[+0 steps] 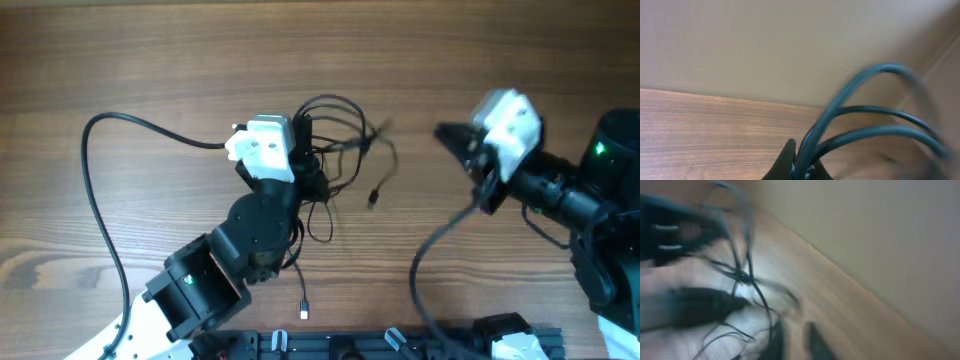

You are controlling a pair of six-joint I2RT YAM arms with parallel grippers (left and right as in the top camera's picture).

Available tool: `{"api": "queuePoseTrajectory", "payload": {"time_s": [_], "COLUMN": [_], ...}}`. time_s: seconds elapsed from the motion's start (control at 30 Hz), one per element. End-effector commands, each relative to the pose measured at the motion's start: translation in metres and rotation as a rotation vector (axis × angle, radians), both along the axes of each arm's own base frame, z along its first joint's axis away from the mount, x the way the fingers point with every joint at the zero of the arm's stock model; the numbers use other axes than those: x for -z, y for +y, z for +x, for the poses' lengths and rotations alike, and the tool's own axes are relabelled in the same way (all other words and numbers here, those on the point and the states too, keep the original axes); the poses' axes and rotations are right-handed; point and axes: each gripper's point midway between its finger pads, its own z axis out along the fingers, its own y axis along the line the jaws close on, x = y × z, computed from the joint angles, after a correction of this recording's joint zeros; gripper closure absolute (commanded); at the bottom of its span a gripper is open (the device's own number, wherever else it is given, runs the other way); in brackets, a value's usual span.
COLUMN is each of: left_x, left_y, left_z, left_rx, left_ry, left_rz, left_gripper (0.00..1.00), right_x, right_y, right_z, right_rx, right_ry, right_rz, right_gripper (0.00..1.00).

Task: Untangle cables

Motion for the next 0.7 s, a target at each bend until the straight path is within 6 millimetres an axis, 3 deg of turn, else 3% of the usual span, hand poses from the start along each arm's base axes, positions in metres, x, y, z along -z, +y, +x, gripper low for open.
{"api": "queuePoseTrajectory", "payload": {"time_s": [0.0,0.1,0.4,0.57,0.67], "left_x": [-0.02,-0.026,-0.046,-0.059,-0.063], "left_y": [-0.003,-0.011,-0.034,-0.04,-0.043], "left_z": [-0.011,-0.02,-0.033,-0.039,-0.042], "left_rx": [0.092,0.171,0.326,0.374,0.403], "left_ry": [-0.035,-0.042,-0.096,-0.133,-0.144], "left_rz": [-0.074,-0.092,-0.16,-0.196,-0.206], "left_gripper": [0.96,0.96,0.96,0.96,0.96], "right_x": [-0.001,-0.001,0.004,0.001,-0.001], "right_y": [-0.058,-0.054,-0.032,0.003,0.011], "right_z": [0.03,0.029,0.014,-0.015,-0.024], "right_rx": [0.453,0.43,0.291,0.052,-0.014], "right_ry": [0.078,0.081,0.137,0.214,0.236], "right_rz": [0.055,0.062,0.092,0.176,0.201], "right_gripper": [0.18,0.0,0.0,0.0,0.0]}}
